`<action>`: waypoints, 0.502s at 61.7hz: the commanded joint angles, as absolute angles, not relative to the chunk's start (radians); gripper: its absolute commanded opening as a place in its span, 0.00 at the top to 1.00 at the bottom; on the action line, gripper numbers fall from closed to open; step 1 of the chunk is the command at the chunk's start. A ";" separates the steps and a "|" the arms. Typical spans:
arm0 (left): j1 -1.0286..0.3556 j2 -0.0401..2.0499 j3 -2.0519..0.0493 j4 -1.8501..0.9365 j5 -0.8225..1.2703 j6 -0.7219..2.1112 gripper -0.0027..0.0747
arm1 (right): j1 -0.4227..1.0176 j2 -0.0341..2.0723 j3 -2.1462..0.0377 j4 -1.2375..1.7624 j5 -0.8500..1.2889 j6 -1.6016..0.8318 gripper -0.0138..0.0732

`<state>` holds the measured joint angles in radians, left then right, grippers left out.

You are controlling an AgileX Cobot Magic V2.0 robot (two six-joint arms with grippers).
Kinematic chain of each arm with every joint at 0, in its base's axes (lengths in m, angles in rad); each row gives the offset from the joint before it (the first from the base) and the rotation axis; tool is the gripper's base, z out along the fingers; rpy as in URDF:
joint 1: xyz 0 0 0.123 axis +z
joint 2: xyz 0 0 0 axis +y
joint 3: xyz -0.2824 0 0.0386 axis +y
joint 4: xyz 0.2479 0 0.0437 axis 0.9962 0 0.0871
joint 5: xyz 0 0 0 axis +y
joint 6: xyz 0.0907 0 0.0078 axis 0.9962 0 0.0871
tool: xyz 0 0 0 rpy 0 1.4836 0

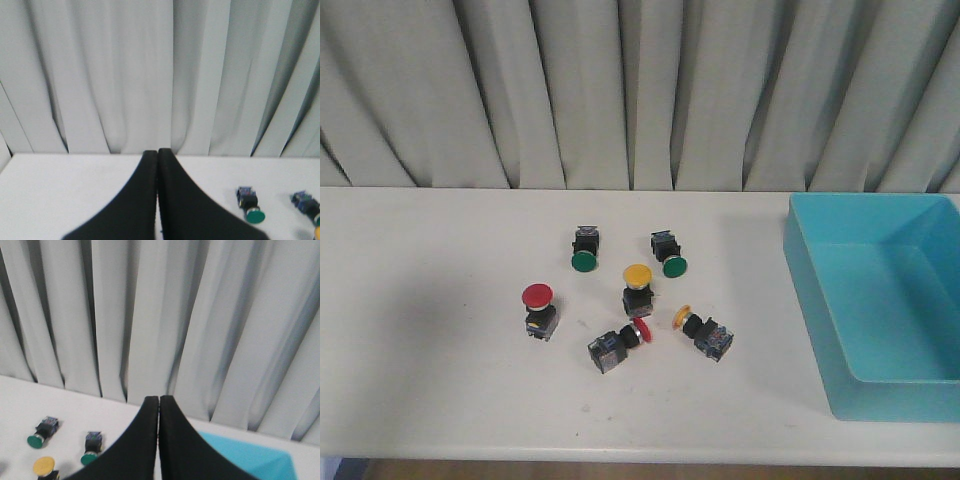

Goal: Pick red and yellow buttons and place in box

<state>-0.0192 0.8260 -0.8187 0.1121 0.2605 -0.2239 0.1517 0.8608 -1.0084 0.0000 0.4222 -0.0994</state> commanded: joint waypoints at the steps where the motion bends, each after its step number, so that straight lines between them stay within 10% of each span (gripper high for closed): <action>1: -0.028 0.873 -0.853 0.107 0.174 -0.234 0.97 | 0.150 0.889 -1.044 0.000 0.362 -0.053 0.84; 16: -0.029 1.003 -0.980 0.100 0.207 -0.204 0.85 | 0.150 0.912 -1.049 -0.097 0.343 -0.046 0.64; 31: -0.032 1.081 -1.127 0.098 0.320 -0.154 0.34 | 0.150 0.957 -1.048 -0.134 0.399 -0.046 0.15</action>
<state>-0.0271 1.0703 -1.0601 0.1070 0.3509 -0.1593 0.1517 0.9399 -1.0152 -0.0988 0.4532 -0.0457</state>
